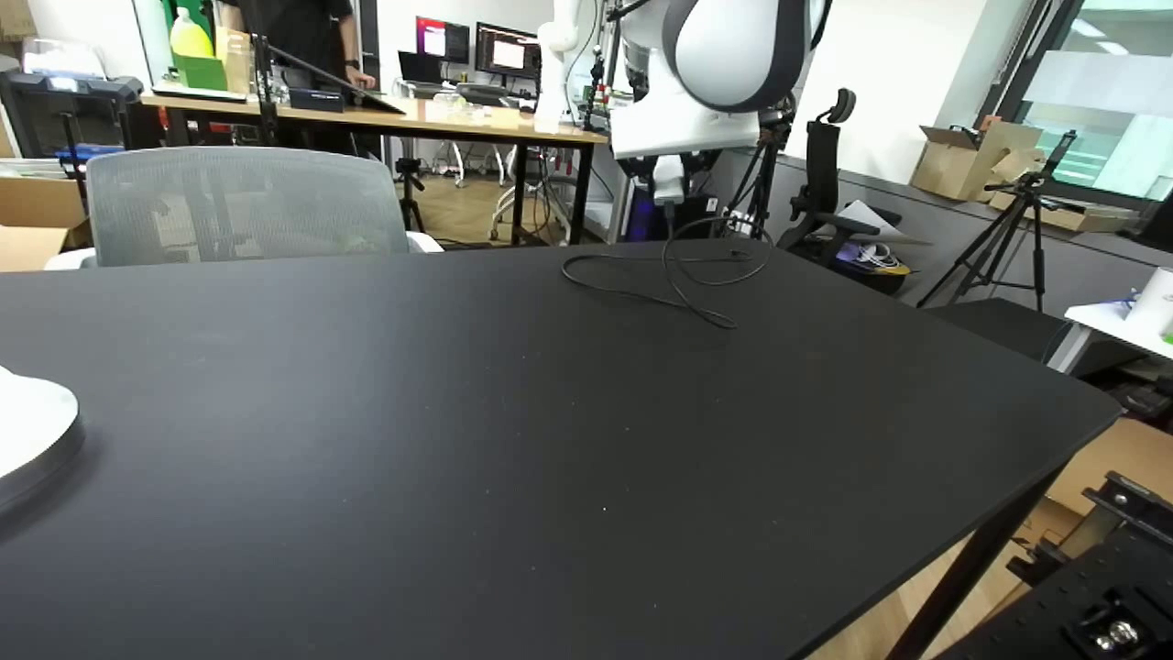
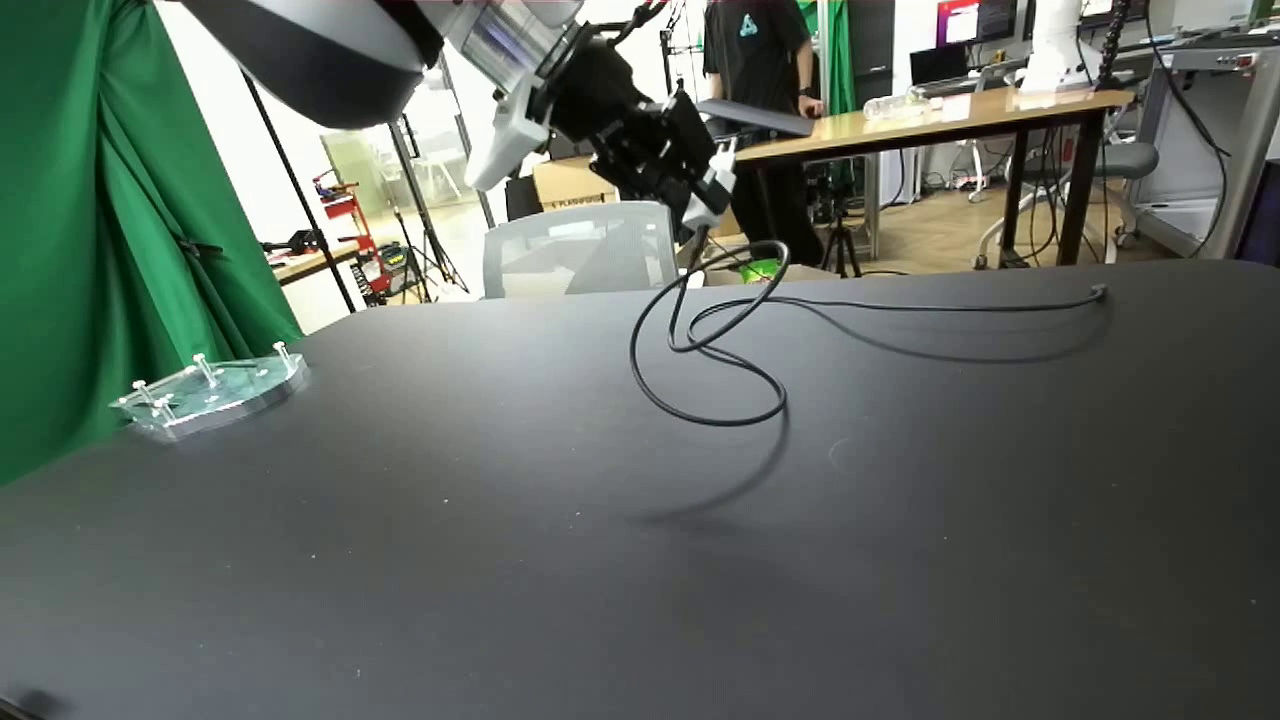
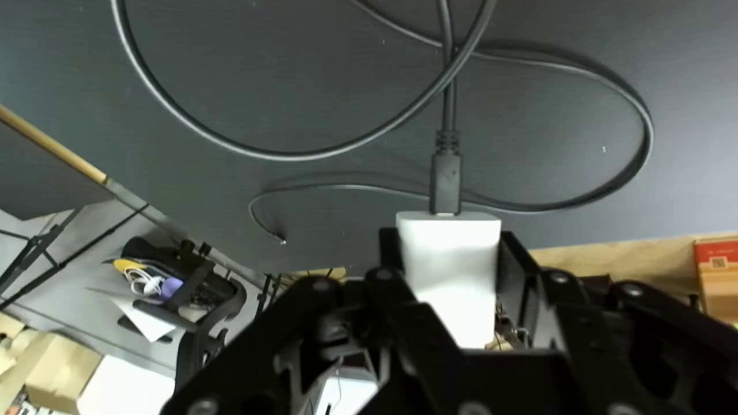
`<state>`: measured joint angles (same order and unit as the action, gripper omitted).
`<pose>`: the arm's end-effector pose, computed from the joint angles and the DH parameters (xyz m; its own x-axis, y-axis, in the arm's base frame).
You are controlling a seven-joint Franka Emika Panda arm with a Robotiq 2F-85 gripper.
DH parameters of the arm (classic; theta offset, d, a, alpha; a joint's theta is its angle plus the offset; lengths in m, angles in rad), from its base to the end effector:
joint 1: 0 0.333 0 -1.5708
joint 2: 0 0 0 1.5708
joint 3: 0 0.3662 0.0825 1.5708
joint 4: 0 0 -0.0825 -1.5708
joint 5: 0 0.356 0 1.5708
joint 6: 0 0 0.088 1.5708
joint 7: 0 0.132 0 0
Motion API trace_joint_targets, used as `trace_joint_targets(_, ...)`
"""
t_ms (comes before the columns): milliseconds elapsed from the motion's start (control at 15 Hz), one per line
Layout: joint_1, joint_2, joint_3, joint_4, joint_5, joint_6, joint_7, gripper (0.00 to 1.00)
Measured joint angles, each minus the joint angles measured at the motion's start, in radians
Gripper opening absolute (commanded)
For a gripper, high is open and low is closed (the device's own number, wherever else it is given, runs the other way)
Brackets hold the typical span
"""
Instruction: Unravel the charger
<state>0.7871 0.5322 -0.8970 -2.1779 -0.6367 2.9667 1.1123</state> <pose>0.6016 0.0056 0.3011 0.7581 -0.2756 0.5910 -0.4864 -0.8426 0.2310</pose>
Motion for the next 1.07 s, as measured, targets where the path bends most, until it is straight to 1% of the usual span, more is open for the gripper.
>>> trace_joint_targets(200,0.206,0.081,-0.21,-0.004,-0.113,0.096,0.117,0.18)
trace_joint_targets(267,0.268,0.116,-0.266,-0.011,-0.114,0.126,0.125,0.18)
trace_joint_targets(333,0.315,0.146,-0.297,-0.025,-0.102,0.152,0.108,0.18)
trace_joint_targets(400,0.339,0.158,-0.294,-0.044,-0.081,0.171,0.062,0.18)
trace_joint_targets(467,0.348,0.158,-0.272,-0.068,-0.048,0.185,-0.002,0.18)
trace_joint_targets(600,0.346,0.149,-0.221,-0.116,0.021,0.207,-0.144,0.18)
trace_joint_targets(733,0.329,0.125,-0.173,-0.161,0.067,0.24,-0.28,0.18)
trace_joint_targets(867,0.288,0.078,-0.116,-0.196,0.094,0.266,-0.411,0.18)
trace_joint_targets(1000,0.215,0.007,-0.036,-0.224,0.114,0.276,-0.544,0.18)
trace_joint_targets(1067,0.168,-0.03,0.012,-0.236,0.124,0.281,-0.612,0.18)
